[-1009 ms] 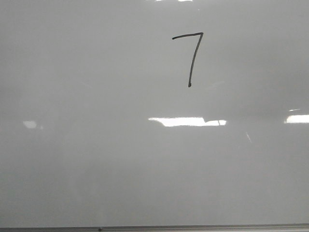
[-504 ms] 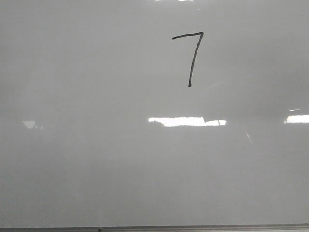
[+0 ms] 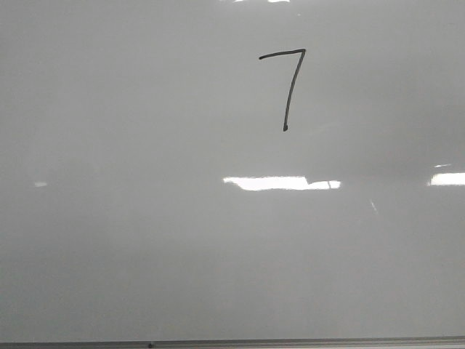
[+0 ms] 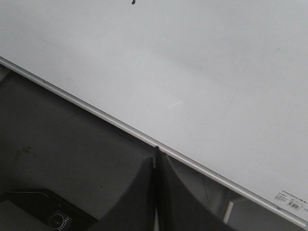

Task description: Write number 7 on whiteboard

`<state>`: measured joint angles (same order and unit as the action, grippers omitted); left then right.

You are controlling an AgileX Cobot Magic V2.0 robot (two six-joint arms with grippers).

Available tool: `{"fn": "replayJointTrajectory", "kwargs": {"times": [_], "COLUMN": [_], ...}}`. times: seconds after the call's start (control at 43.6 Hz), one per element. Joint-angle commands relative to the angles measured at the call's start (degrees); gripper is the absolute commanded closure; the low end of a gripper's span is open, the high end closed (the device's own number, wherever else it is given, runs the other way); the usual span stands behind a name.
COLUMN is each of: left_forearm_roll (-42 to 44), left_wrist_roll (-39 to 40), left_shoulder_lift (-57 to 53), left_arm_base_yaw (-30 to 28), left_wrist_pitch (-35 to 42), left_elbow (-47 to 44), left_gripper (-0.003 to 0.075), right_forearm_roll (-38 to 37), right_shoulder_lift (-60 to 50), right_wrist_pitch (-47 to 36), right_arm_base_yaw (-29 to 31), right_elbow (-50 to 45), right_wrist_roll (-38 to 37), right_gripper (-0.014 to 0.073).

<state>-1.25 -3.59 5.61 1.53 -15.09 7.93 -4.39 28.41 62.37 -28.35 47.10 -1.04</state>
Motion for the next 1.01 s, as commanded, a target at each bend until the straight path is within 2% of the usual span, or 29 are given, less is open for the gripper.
{"fn": "replayJointTrajectory", "kwargs": {"times": [0.0, 0.229, 0.436, 0.986], "left_forearm_roll": [-1.09, -1.09, -1.09, -1.09], "left_wrist_roll": [0.24, 0.24, 0.24, 0.24], "left_shoulder_lift": [-2.21, -5.42, -6.86, -6.76], "left_arm_base_yaw": [-1.28, -1.51, -1.86, -2.14], "left_wrist_pitch": [10.14, 20.51, 22.63, 22.63], "left_elbow": [-2.61, -9.16, -9.03, -9.03], "left_gripper": [0.0741, 0.0741, 0.0741, 0.0741], "right_forearm_roll": [-0.46, -0.46, -0.46, -0.46], "right_shoulder_lift": [0.25, 0.25, 0.25, 0.25], "right_wrist_pitch": [-3.90, -3.90, -3.81, -3.71], "right_arm_base_yaw": [0.18, 0.18, 0.18, 0.18], "right_elbow": [1.21, 1.21, 1.21, 1.21], "right_wrist_roll": [-0.02, -0.02, -0.02, -0.02], "right_gripper": [0.0662, 0.0662, 0.0662, 0.0662]}}
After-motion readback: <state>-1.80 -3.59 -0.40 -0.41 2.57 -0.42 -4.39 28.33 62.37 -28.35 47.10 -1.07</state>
